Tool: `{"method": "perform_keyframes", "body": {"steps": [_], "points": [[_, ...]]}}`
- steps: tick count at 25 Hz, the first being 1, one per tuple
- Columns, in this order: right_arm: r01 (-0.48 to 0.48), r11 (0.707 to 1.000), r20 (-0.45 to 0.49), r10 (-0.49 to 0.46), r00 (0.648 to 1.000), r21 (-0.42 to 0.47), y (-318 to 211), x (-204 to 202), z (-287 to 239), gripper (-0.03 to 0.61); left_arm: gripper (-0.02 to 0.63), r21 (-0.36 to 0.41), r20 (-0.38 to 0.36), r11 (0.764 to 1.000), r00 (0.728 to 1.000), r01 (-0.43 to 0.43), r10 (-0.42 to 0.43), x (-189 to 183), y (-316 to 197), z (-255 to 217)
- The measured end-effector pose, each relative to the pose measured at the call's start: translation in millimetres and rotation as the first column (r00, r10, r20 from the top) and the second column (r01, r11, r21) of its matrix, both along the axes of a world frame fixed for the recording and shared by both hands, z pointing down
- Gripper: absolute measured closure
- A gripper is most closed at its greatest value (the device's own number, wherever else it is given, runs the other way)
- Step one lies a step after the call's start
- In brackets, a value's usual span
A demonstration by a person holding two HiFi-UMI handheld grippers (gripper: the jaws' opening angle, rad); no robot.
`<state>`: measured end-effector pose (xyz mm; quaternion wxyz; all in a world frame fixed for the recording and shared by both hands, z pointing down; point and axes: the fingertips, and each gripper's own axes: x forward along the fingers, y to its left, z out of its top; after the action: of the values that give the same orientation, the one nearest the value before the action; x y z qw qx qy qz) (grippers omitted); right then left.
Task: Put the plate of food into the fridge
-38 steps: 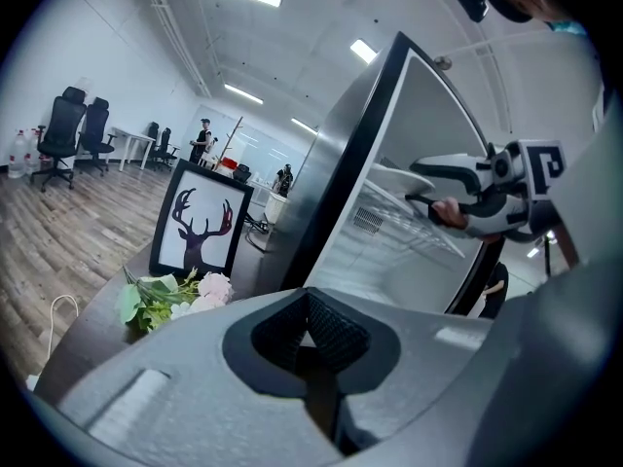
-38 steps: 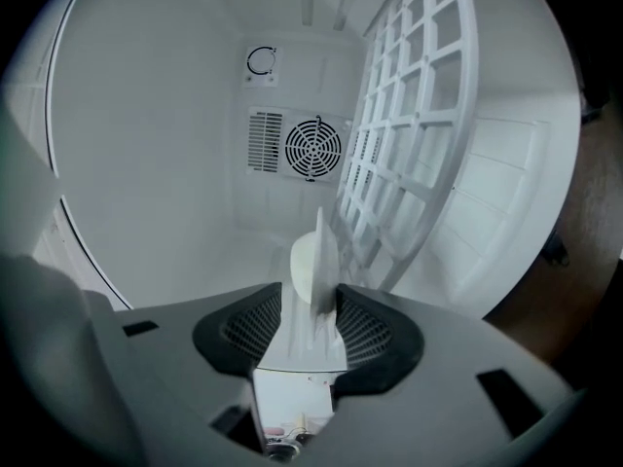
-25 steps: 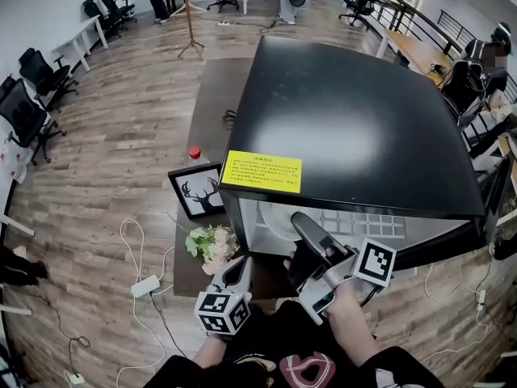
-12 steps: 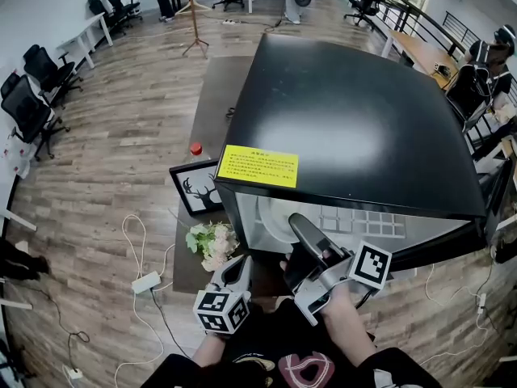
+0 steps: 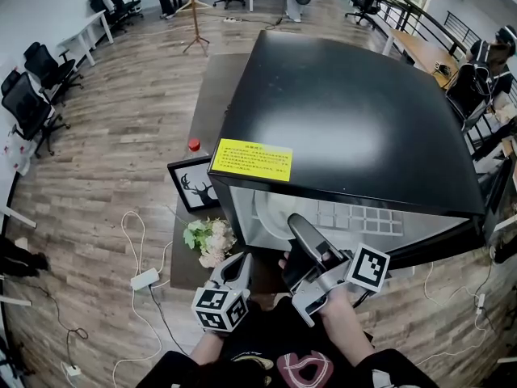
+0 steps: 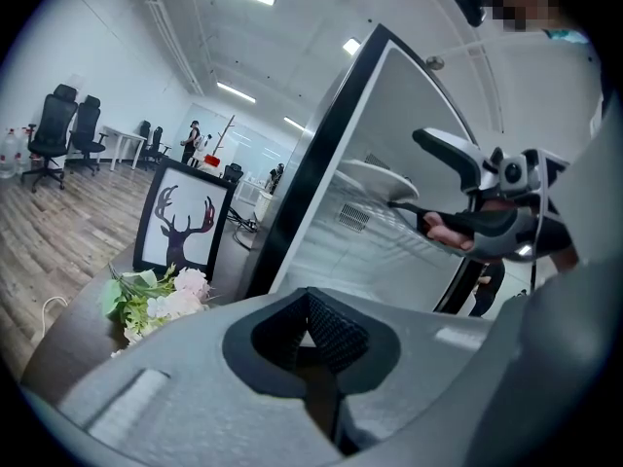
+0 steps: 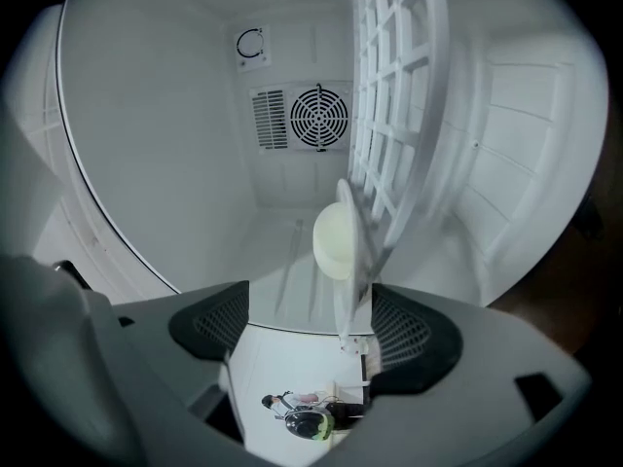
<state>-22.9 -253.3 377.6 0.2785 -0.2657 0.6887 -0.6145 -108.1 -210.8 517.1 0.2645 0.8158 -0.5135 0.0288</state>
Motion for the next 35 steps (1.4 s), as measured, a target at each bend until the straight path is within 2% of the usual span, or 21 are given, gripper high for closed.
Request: {"method": "perform_keyframes", "body": {"steps": [12, 27, 29, 31, 35], "points": [[0.017, 0.998, -0.061, -0.013, 0.998, 0.061, 15.0, 10.6, 2.7, 0.164, 0.606, 0.019, 0.001, 1.0, 1.0, -0.008, 0.008, 8.4, 4.7, -6.2], [-0.005, 0.994, -0.233, 0.032, 0.972, 0.113, 36.4, 34.7, 23.4, 0.167, 0.606, 0.046, -0.016, 0.998, 0.999, -0.033, 0.034, 32.6, 9.6, -21.2], [-0.039, 0.987, -0.314, 0.087, 0.946, 0.158, 38.0, 41.7, 28.2, 0.181, 0.606, 0.042, -0.01, 0.998, 0.999, -0.039, 0.04, 36.0, 10.4, -19.8], [-0.06, 0.974, -0.423, 0.15, 0.894, 0.218, 40.9, 48.1, 33.4, 0.242, 0.606, 0.036, 0.011, 0.998, 0.999, -0.047, 0.047, 39.4, 11.6, -17.4], [-0.043, 0.955, -0.572, 0.211, 0.793, 0.292, 42.9, 54.8, 41.3, 0.256, 0.606, 0.043, 0.018, 0.997, 0.998, -0.058, 0.057, 45.6, 11.8, -18.8]]}}
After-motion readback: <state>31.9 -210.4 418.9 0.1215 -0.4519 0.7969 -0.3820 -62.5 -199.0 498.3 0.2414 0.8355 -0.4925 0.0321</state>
